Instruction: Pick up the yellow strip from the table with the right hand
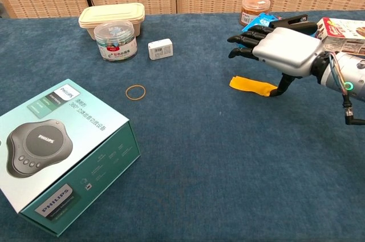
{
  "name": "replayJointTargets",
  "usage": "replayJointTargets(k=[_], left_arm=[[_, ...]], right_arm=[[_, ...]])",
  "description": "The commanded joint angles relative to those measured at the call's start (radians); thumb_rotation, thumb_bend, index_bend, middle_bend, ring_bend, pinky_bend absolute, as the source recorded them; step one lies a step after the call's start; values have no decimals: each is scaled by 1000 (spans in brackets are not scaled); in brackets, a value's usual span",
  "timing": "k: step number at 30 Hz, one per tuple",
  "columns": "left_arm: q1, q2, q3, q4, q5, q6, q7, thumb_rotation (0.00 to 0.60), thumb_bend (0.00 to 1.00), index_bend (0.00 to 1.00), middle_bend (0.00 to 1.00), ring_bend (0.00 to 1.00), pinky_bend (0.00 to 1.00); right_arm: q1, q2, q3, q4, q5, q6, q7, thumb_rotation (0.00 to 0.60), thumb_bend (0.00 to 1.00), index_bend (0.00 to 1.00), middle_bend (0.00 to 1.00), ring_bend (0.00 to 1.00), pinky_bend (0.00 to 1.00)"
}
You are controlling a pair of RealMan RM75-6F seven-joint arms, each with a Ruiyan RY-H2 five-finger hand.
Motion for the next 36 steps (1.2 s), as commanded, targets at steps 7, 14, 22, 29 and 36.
replayJointTargets(k=[7, 14, 22, 29, 36], left_arm=[[1, 0, 0, 0, -1, 3, 1, 600, 0, 0, 0, 0, 0], [2, 0, 0, 1, 1, 3, -3, 600, 0, 0, 0, 0, 0], [2, 0, 1, -1, 3, 3, -1, 600, 0, 0, 0, 0, 0], [2, 0, 1, 0, 3, 3, -1, 600, 0, 0, 0, 0, 0], [0, -1, 2, -2, 4, 2, 4, 600, 0, 0, 0, 0, 0]], right_arm=[[10, -3, -1, -4, 1, 0, 12, 600, 0, 159, 5, 0, 0], [13, 27, -28, -44, -19, -9, 44, 600, 3, 217, 19, 0, 0], [28, 61, -36, -98, -23, -36, 38, 600, 187, 259, 25, 0, 0], [33, 84, -44, -133, -21, -72, 21, 600, 368, 304, 33, 0, 0], [44, 116, -42, -179, -15, -107, -14, 600, 528, 347, 33, 0, 0]])
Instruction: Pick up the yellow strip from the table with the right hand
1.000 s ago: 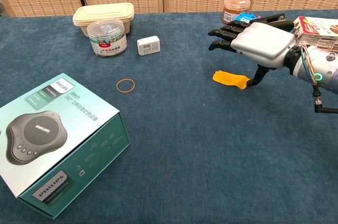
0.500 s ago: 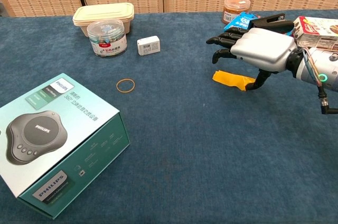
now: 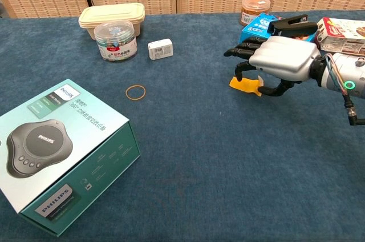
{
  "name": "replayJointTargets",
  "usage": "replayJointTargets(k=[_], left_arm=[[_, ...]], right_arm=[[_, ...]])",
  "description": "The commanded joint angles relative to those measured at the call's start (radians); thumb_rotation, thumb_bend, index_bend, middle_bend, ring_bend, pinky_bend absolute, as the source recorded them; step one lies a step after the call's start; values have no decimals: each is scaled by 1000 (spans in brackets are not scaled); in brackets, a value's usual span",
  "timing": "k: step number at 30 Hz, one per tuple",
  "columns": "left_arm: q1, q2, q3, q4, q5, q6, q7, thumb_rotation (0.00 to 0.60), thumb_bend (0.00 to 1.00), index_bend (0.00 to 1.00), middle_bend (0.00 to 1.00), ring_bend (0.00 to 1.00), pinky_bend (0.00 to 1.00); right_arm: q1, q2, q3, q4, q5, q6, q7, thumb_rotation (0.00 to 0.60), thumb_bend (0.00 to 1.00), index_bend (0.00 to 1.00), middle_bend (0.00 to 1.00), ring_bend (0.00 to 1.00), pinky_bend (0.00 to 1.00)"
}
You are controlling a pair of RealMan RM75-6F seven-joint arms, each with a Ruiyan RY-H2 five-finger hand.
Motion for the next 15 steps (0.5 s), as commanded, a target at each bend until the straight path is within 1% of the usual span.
replayJointTargets(k=[1, 4, 15], left_arm=[[0, 0, 0, 0, 0, 0, 0, 600, 0, 0, 0, 0, 0], [0, 0, -1, -1, -1, 0, -1, 600, 0, 0, 0, 0, 0], [1, 3, 0, 1, 2, 0, -11, 600, 0, 0, 0, 0, 0]], right_arm=[[6, 15, 0, -21, 1, -12, -12, 600, 530, 347, 33, 0, 0], [11, 28, -3, -40, -2, -21, -19, 600, 531, 356, 31, 0, 0], [17, 39, 0, -63, 1, -38, -48, 600, 531, 460, 31, 0, 0]])
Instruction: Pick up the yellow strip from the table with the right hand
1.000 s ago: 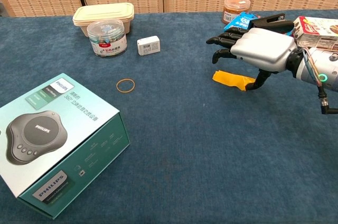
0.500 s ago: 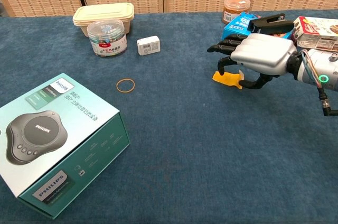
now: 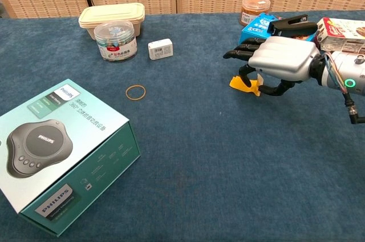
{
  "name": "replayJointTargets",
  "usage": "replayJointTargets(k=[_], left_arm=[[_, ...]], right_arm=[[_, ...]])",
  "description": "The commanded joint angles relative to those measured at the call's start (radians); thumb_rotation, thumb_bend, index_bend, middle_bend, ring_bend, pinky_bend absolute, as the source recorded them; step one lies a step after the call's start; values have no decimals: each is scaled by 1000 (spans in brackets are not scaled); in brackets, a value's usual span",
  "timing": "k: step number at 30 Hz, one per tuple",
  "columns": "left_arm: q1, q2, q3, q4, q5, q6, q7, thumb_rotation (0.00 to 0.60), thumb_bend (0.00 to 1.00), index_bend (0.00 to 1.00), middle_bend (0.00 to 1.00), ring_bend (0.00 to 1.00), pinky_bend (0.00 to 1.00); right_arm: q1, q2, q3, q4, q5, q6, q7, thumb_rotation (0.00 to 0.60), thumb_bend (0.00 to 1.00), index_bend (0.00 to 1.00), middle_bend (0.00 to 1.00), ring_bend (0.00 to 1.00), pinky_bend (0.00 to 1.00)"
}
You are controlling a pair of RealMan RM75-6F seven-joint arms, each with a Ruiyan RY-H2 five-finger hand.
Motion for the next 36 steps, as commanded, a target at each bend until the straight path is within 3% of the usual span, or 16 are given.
replayJointTargets(k=[1, 12, 26, 36], left_arm=[[0, 0, 0, 1, 1, -1, -1, 600, 0, 0, 0, 0, 0], [1, 0, 2, -1, 4, 1, -1, 600, 0, 0, 0, 0, 0], [1, 0, 3, -5, 6, 0, -1, 600, 0, 0, 0, 0, 0], [0, -2, 7, -5, 13, -2, 6, 600, 0, 0, 0, 0, 0]], right_arm=[[1, 0, 2, -2, 2, -2, -2, 600, 531, 466, 31, 0, 0], [-4, -13, 9, 16, 12, -6, -11, 600, 531, 583, 31, 0, 0], [-2, -22, 18, 25, 2, 39, 8, 600, 530, 613, 42, 0, 0], [60, -68, 75, 44, 18, 36, 13, 600, 530, 614, 45, 0, 0]])
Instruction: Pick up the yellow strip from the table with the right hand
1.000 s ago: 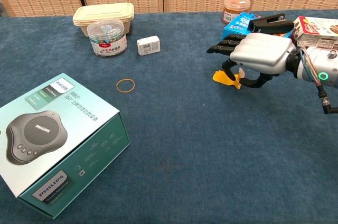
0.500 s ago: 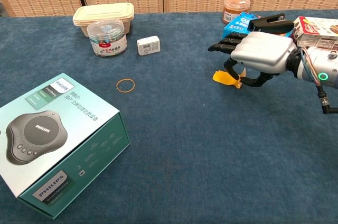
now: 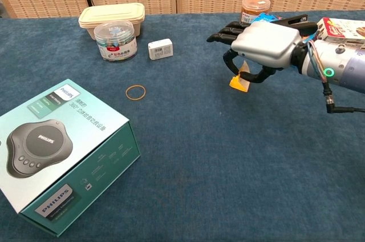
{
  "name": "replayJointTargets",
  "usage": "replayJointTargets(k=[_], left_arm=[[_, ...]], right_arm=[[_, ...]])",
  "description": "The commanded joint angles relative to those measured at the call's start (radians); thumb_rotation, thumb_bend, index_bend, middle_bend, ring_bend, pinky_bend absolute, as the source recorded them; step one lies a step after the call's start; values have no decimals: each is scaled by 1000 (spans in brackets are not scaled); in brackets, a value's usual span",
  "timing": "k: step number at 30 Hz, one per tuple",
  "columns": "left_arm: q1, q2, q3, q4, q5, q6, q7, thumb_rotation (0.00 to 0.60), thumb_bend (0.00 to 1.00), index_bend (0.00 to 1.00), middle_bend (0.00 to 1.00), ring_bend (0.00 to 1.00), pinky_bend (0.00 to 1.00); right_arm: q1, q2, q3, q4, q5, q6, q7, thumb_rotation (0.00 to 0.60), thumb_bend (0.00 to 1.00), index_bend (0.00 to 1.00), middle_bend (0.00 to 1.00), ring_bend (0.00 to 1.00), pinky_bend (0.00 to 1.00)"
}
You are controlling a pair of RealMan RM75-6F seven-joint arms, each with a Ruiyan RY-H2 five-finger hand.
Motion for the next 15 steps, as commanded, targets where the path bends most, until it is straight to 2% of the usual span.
replayJointTargets(k=[1, 15], left_arm=[[-1, 0, 0, 0, -1, -1, 1, 600, 0, 0, 0, 0, 0], [-2, 0, 2, 5, 2, -5, -2, 600, 0, 0, 0, 0, 0]], right_arm=[[26, -14, 22, 6, 8, -9, -5, 600, 530, 614, 45, 0, 0], [123, -8, 137, -50, 63, -3, -80, 600, 530, 615, 54, 0, 0]])
